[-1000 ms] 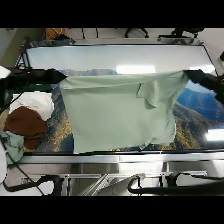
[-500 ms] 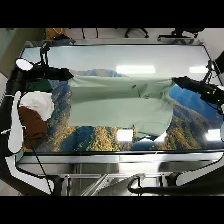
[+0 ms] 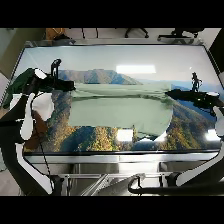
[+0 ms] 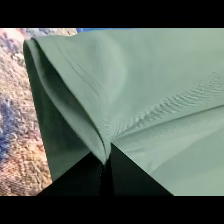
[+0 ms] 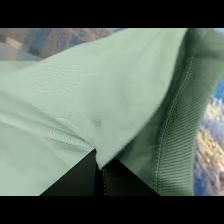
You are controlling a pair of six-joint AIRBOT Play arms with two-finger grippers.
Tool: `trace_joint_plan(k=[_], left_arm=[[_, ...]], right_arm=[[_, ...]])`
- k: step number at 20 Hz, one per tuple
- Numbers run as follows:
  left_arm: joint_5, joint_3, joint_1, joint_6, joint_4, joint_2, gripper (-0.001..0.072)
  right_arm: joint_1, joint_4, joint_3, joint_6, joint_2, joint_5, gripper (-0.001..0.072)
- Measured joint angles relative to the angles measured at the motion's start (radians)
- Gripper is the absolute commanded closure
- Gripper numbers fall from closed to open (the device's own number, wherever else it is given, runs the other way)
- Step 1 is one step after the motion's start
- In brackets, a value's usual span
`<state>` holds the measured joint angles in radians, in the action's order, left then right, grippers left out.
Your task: Fold the shirts.
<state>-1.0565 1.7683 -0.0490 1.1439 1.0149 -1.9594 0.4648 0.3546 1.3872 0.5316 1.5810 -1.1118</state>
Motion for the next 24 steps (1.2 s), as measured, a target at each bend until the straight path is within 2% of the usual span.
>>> trace_joint_plan(k=[4,5,6,7,10,13,15,18,19,20,24], left_arm=[[0.044,0.002,0.007,0.000,0.008,-0.043,0.0692],[0.048,0.005,0.009,0.001,0.010,-0.047,0.0674],[0.047,0.012,0.010,0.006,0.011,-0.050,0.0354],[0.041,0.024,0.010,0.014,0.014,-0.051,0.0005],[-0.051,0.106,0.000,0.072,0.013,-0.054,0.0003],[-0.212,0.201,-0.034,0.152,0.019,-0.037,0.0003],[-0.326,0.187,-0.062,0.186,0.026,0.000,0.0003],[-0.410,-0.003,-0.106,0.204,0.037,0.098,0.0002],[-0.410,-0.085,-0.121,0.207,0.037,0.131,0.0003],[-0.409,-0.175,-0.135,0.203,0.038,0.164,0.0002],[-0.322,-0.459,-0.176,0.159,0.002,0.242,0.0003]], right_arm=[[-0.015,0.018,-0.001,0.000,0.013,0.031,0.0691],[-0.021,0.029,-0.001,0.002,0.014,0.042,0.0591],[-0.028,0.044,-0.001,0.010,0.014,0.058,0.0482],[-0.033,0.058,-0.001,0.019,0.013,0.069,0.0453],[-0.038,0.113,0.000,0.089,-0.031,0.079,0.0453],[-0.005,0.254,-0.001,0.261,-0.147,0.071,0.0455],[0.024,0.370,-0.030,0.381,-0.245,0.031,0.0457],[0.080,0.509,-0.167,0.529,-0.411,-0.016,0.0436],[0.103,0.541,-0.233,0.570,-0.468,-0.027,0.0318],[0.122,0.561,-0.300,0.603,-0.522,-0.040,0.0269],[0.164,0.589,-0.528,0.680,-0.671,-0.056,0.0270]])
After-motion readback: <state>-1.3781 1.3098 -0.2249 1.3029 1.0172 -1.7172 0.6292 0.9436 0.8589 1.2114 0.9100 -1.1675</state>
